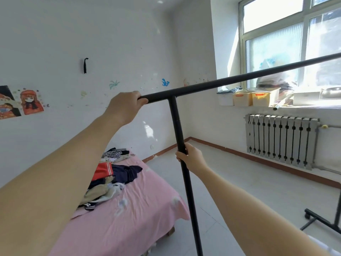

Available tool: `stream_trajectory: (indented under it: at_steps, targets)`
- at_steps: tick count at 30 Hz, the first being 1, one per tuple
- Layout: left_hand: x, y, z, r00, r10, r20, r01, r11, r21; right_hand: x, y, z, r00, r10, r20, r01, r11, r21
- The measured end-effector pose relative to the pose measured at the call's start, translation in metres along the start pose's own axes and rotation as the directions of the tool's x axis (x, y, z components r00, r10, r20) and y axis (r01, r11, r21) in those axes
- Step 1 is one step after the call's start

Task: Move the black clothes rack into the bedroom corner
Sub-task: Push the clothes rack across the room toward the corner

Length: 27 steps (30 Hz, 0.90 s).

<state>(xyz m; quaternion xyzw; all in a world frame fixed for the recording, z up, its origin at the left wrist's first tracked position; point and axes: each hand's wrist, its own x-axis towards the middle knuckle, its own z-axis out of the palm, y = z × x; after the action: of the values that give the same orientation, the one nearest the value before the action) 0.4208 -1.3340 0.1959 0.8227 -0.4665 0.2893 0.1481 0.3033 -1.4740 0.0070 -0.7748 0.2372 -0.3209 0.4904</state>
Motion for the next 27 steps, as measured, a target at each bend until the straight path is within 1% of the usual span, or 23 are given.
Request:
stream_trajectory:
  at_steps: [3,6,9,12,17,23,27]
  targets:
    - [0.017,0.011,0.012,0.999,0.030,-0.023,-0.031,0.999,-0.024,0.014,0.010,-0.014,1.000,-0.019,-0.017,0.019,1.000,-0.019]
    - [0.044,0.020,0.033,0.999,0.041,0.009,-0.041,0.998,-0.044,0.042,0.022,-0.025,0.999,-0.002,-0.039,0.001,1.000,-0.018]
    - [0.089,0.026,0.064,0.998,0.054,0.015,-0.053,0.997,-0.050,0.093,0.039,-0.038,0.998,-0.017,-0.069,0.016,1.000,-0.014]
    - [0.121,0.026,0.088,0.997,0.070,0.016,-0.069,0.996,-0.053,0.131,0.053,-0.043,0.998,-0.008,-0.064,0.007,1.000,-0.015]
    - [0.171,0.014,0.134,1.000,0.024,-0.006,-0.024,0.999,-0.029,0.203,0.074,-0.043,0.998,-0.053,0.031,0.055,0.997,-0.050]
    - [0.237,-0.009,0.193,0.998,-0.040,-0.051,0.040,0.999,-0.016,0.300,0.097,-0.040,0.977,-0.080,0.198,0.092,0.994,-0.054]
    - [0.272,-0.026,0.229,0.993,-0.094,-0.069,0.095,0.995,0.007,0.355,0.109,-0.031,0.967,-0.088,0.241,0.102,0.994,-0.046]
